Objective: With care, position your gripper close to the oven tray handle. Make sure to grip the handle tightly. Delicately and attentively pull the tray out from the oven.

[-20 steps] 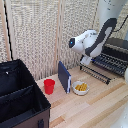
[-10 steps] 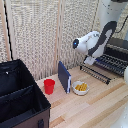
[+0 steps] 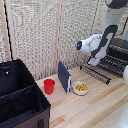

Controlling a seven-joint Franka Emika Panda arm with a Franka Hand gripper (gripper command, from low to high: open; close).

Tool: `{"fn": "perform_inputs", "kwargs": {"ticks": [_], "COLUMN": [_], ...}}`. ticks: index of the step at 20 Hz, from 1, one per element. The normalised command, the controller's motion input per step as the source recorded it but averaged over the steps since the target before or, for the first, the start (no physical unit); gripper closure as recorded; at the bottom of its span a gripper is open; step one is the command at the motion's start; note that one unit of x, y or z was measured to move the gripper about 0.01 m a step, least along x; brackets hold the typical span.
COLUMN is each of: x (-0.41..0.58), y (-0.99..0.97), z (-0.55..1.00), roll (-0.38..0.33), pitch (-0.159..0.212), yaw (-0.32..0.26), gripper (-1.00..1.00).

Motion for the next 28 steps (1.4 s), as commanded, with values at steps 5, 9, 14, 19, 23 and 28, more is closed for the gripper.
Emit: {"fn": "perform_inputs", "kwargs": {"ticks": [5, 9, 14, 19, 23, 28], "x": [0.031, -0.004, -0.065, -0.055, 0.043, 0.000], "y": [-0.43, -0.35, -0.10, 0.05, 0.26, 0.00], "z": [-0.05, 0.00, 0.03, 0.00, 0.00, 0.00], "roll": [0.000, 0.000, -0.059, -0.098, -0.129, 0.069], "pitch": [0.027, 0.007, 0.000, 0.000, 0.061, 0.041], "yaw": [0.039, -0.014, -0.066, -0.082, 0.026, 0.218], "gripper": [-1.00, 1.00, 1.00, 1.00, 1.00, 1.00]}}
